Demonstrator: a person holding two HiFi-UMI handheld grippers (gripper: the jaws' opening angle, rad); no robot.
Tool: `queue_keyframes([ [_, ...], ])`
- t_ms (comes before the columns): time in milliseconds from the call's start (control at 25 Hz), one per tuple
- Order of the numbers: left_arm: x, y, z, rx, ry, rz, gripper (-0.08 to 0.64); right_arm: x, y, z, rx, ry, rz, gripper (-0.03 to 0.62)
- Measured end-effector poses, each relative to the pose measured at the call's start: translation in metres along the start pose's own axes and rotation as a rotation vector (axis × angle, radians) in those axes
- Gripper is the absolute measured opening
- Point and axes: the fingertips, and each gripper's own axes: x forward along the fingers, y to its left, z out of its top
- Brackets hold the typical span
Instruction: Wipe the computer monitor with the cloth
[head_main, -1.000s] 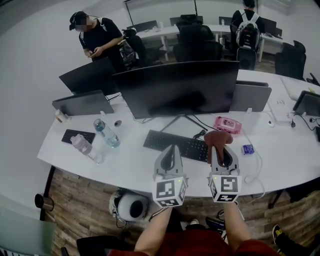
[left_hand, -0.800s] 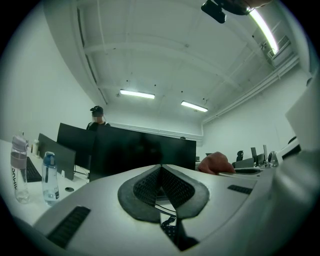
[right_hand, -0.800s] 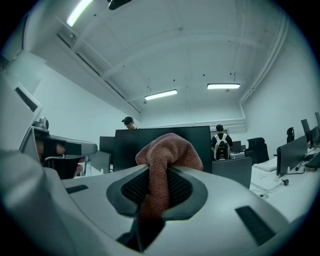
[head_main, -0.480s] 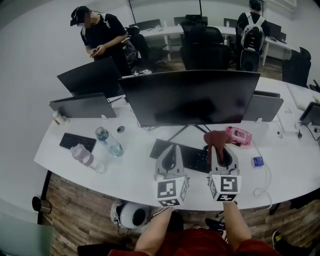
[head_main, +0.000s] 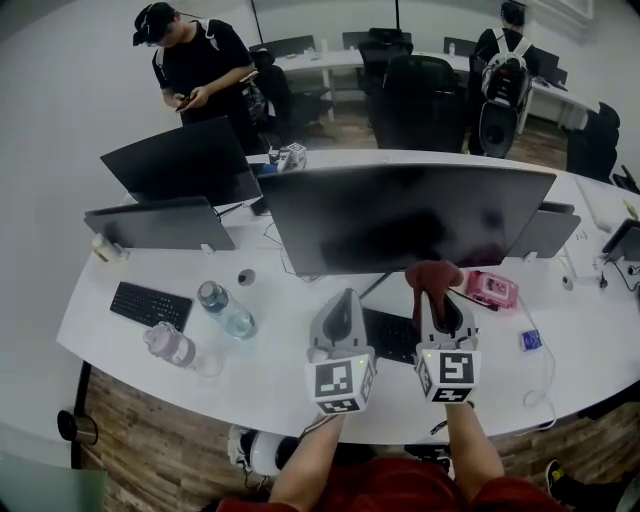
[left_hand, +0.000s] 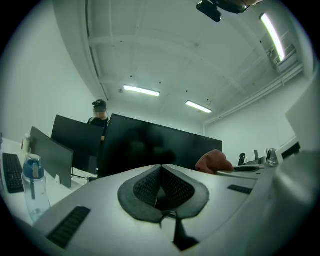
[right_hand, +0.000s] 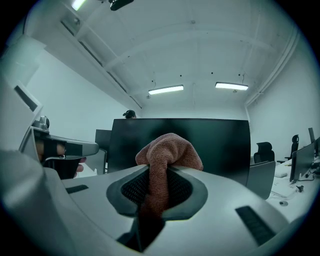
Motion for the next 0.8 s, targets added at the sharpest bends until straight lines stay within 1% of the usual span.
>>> queue_keyframes([
  [120, 0.013, 0.02, -0.001, -0.015, 0.009, -0.013, 0.023, 0.018, 0.009, 0.0, -0.011, 0.008, -0.019, 0.075],
  [280, 0.029, 0.028, -0.006, -0.016, 0.018, -0.039, 0.023, 0.033, 0.011, -0.006, -0.014, 0.022, -0.044, 0.076],
  [480, 0.051, 0.027, -0.022, -0.024, 0.035, -0.05, 0.023, 0.048, 0.003, -0.018, -0.006, 0.028, -0.061, 0.075],
  [800, 0.061, 0.019, -0.041, -0.021, 0.053, -0.027, 0.023, 0.055, -0.014, -0.05, 0.02, 0.061, -0.061, 0.075],
])
